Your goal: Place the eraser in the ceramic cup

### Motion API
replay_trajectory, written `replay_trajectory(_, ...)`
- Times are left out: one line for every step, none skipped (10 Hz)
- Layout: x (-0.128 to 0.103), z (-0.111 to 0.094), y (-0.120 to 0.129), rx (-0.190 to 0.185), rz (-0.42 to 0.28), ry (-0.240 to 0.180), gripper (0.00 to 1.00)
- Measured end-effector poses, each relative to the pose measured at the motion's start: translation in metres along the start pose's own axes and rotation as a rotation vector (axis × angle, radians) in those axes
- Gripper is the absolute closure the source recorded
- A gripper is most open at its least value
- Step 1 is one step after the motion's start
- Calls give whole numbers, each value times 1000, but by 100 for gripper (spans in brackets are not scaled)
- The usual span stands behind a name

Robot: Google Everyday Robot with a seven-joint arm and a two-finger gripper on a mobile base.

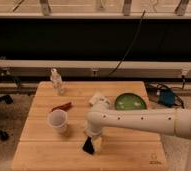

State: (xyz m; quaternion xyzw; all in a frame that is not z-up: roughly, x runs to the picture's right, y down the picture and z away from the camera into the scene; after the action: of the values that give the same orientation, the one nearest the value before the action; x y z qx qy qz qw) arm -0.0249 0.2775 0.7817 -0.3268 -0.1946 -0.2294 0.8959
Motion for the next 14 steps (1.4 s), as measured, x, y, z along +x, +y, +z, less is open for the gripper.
replay_trajectory(3,0,3,1,1,7,20)
replay_trajectory(9,-2,6,6,4,15,20)
replay_trajectory(14,-2,9,10,6,19,20)
replay_trajectory(17,-3,11,11,8,24,20)
replay_trajectory(17,-1,12,9,-1,29,20)
replay_trajectory(16,0,12,7,-13,34,20)
replay_trajectory(15,1,12,5,-19,37,20)
replay_trajectory(14,3,13,2,-26,38,20)
replay_trajectory(12,4,13,0,-33,38,20)
replay_trajectory(11,5,13,-3,-41,40,20)
replay_trajectory(10,6,13,-6,-45,41,23)
replay_trajectory(10,7,15,-17,-50,48,34)
replay_trajectory(9,7,15,-29,-56,56,43)
replay_trajectory(8,8,15,-44,-60,66,51)
